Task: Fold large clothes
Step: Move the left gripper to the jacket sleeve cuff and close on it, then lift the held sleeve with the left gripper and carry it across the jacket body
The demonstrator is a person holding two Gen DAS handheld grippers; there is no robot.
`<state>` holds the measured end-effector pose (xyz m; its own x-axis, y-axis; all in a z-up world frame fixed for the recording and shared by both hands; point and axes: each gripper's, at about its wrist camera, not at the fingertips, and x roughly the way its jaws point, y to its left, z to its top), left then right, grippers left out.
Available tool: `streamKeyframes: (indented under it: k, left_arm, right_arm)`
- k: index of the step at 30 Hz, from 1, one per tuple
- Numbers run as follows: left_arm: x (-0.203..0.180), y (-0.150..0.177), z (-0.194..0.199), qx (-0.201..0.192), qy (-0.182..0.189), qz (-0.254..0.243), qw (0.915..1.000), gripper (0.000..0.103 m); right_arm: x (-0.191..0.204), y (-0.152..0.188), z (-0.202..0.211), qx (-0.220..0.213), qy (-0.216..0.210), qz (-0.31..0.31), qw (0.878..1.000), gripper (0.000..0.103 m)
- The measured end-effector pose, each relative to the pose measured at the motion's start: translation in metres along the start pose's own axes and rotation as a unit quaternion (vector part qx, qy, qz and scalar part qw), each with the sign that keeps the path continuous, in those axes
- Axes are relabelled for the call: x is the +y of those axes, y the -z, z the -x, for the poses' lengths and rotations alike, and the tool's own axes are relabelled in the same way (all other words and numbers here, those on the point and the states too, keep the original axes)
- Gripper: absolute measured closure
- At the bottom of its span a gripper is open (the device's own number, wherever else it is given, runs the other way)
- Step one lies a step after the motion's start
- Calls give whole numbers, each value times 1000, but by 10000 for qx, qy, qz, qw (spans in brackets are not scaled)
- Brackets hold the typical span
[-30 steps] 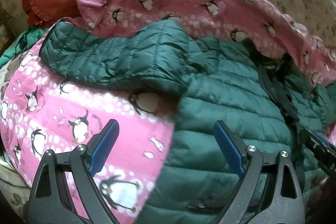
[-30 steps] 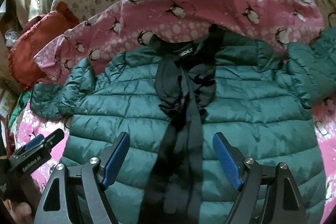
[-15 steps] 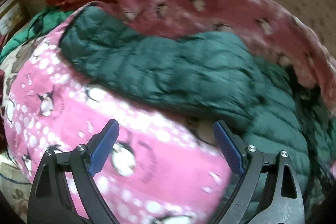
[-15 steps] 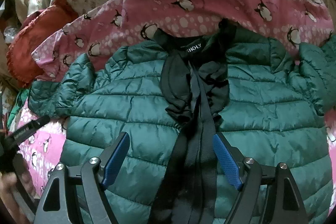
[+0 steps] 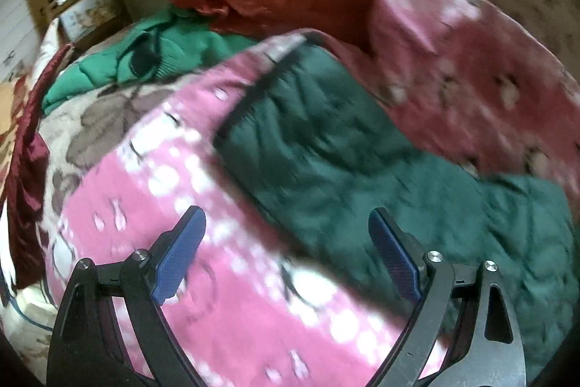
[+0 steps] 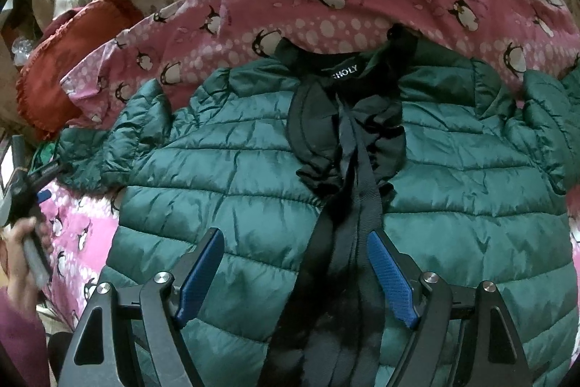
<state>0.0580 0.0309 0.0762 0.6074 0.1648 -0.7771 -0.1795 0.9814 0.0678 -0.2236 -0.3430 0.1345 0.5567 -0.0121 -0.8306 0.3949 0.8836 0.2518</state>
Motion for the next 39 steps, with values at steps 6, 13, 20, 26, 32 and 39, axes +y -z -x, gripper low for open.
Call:
streamKeyframes:
  k: [6, 13, 20, 26, 32, 39]
  left_arm:
    - [7, -23, -39, 9, -412, -65, 9991, 12]
    - [1, -31, -50, -169, -358, -357, 9986, 57]
    - [-7, -23, -13, -298, 283, -451, 9981, 82]
    - [-11, -14, 27, -152, 1202, -319, 9921, 82]
    - [-19, 5, 64, -156, 1487, -451, 9877, 82]
    - [-53, 31, 108, -80, 2001, -636, 9777, 82]
  right_arm:
    - [4, 7, 4, 49, -38, 17, 10000, 24]
    - [3, 12, 5, 124, 59, 62, 9999, 24]
    - [-1, 11, 5, 118, 71, -45, 9999, 24]
    - [-6, 17, 14, 58, 55, -115, 9999, 24]
    - [-15, 21, 22, -7, 142, -194, 9997, 24]
    - [-30, 22, 35, -142, 334, -262, 9990, 24]
